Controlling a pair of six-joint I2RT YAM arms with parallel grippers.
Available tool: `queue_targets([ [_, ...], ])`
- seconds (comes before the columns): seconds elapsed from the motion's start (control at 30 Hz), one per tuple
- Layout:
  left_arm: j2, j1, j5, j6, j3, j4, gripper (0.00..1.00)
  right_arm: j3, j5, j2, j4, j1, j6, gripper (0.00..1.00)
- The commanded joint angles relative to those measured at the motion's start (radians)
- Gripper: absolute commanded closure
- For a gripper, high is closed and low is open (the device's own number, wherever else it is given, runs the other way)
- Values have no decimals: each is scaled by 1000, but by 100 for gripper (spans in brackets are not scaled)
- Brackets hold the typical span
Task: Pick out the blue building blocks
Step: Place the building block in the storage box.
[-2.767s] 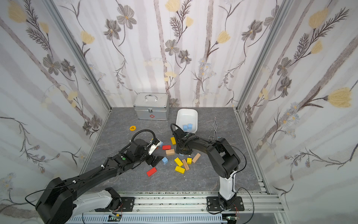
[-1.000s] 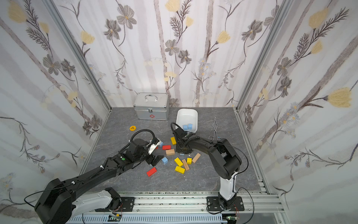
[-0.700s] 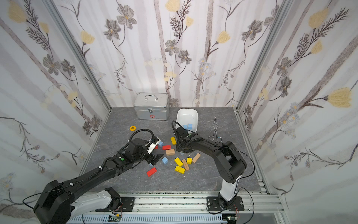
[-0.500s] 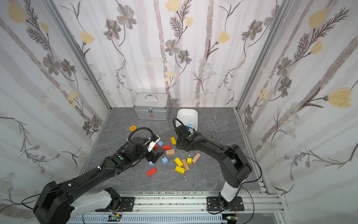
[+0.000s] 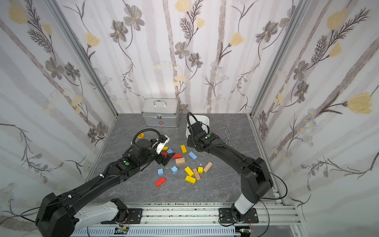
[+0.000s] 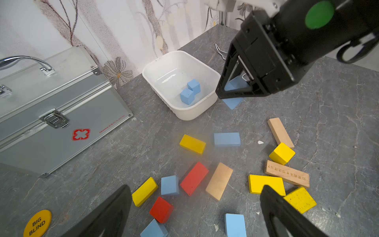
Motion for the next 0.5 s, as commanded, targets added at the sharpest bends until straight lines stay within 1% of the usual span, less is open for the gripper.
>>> queue_targets([
  [0.0, 18, 12, 10, 21, 11, 49, 0, 32, 8, -3, 38, -19, -32, 100],
  [0.27, 71, 65, 45, 32, 65, 65, 0, 133, 7, 26, 33, -73, -75, 100],
  [0.47, 119, 104, 76, 21, 77, 113, 0, 200, 2, 66, 32, -107, -106, 100],
])
